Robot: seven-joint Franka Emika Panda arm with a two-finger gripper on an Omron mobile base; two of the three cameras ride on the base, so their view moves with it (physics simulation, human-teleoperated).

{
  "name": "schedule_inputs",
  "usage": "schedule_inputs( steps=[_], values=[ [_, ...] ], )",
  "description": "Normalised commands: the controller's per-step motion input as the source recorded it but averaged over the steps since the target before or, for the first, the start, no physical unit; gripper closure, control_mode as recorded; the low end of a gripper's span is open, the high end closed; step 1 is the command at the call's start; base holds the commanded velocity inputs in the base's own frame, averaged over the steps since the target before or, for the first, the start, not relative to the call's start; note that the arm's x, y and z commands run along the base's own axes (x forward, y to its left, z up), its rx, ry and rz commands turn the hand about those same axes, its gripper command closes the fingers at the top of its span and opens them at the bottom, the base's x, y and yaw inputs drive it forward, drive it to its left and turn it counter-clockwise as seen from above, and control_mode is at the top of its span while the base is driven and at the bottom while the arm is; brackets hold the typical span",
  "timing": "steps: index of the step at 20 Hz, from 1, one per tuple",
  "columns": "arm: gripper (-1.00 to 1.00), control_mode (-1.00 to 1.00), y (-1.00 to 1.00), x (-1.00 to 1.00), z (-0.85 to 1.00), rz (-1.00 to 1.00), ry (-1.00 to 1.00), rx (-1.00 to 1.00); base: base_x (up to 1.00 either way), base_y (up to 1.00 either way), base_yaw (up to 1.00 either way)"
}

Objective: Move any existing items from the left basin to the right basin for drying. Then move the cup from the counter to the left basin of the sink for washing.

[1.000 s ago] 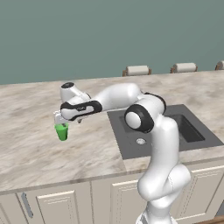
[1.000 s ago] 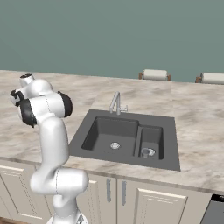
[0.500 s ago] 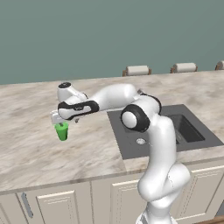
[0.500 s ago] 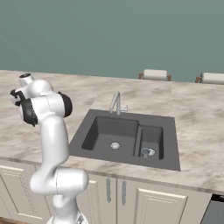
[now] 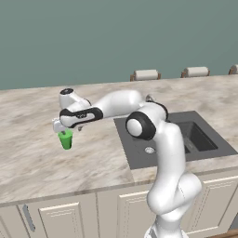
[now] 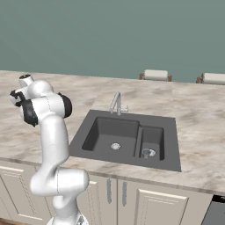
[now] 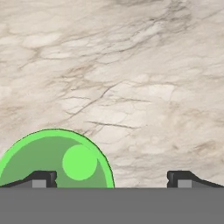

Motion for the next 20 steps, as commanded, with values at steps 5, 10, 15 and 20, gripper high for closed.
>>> schedule_inputs(
  steps=[5, 10, 15, 20],
  values=[
    [-1.00, -1.00, 0.00, 0.05, -0.13, 0.00, 0.00, 0.00, 0.00, 0.00, 0.00],
    [-1.00, -1.00, 0.00, 0.02, -0.10, 0.00, 0.00, 0.00, 0.00, 0.00, 0.00],
    [-1.00, -1.00, 0.01, 0.02, -0.11, 0.00, 0.00, 0.00, 0.00, 0.00, 0.00],
    [-1.00, -1.00, 0.01, 0.01, -0.09, 0.00, 0.00, 0.00, 0.00, 0.00, 0.00]
  ],
)
